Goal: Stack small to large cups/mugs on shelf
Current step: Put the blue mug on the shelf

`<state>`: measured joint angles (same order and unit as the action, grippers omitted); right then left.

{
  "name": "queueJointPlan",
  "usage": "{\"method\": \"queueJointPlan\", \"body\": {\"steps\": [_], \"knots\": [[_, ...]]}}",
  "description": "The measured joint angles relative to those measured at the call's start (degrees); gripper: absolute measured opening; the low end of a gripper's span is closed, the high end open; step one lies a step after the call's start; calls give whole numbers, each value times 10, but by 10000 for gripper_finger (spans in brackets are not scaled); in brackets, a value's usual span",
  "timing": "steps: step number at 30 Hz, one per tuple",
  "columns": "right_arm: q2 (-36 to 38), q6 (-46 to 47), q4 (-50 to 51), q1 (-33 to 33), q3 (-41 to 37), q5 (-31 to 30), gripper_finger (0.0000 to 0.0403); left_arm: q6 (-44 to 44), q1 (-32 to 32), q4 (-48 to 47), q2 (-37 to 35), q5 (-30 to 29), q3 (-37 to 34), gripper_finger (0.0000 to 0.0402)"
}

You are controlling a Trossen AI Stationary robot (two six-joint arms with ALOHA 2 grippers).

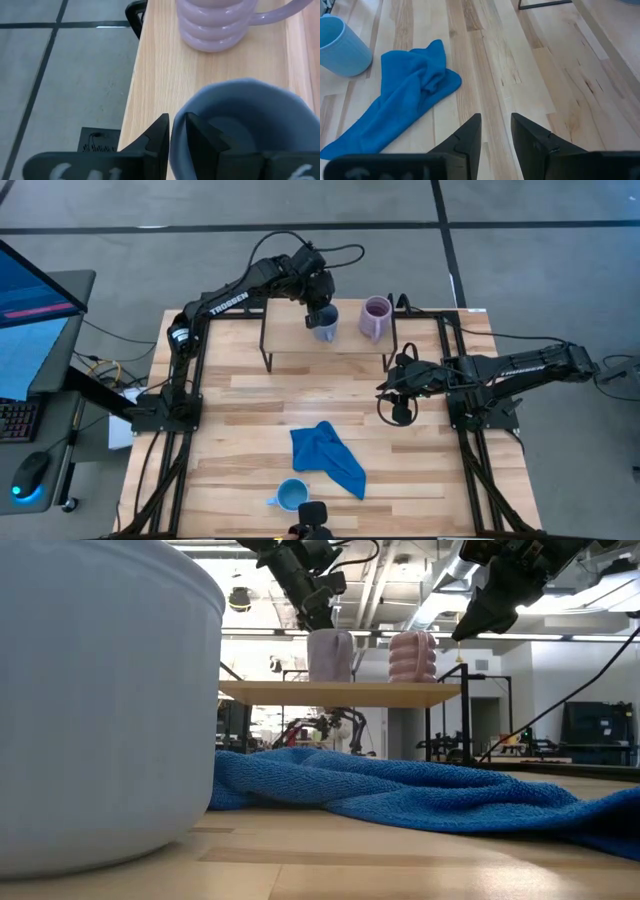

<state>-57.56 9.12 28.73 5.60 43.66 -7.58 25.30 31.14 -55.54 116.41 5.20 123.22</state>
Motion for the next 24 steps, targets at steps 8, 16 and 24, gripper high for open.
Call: {"method": "queueJointPlan", "body": {"steps": [8,16,24], "knots": [[0,0,0,0,0,0,128,3,-1,14,0,2,0,57],[0,0,0,0,0,0,128,3,-4,25,0,17,0,57],[0,13,16,0,0,0,128,1,-6,2,-1,-12,1,57]]}}
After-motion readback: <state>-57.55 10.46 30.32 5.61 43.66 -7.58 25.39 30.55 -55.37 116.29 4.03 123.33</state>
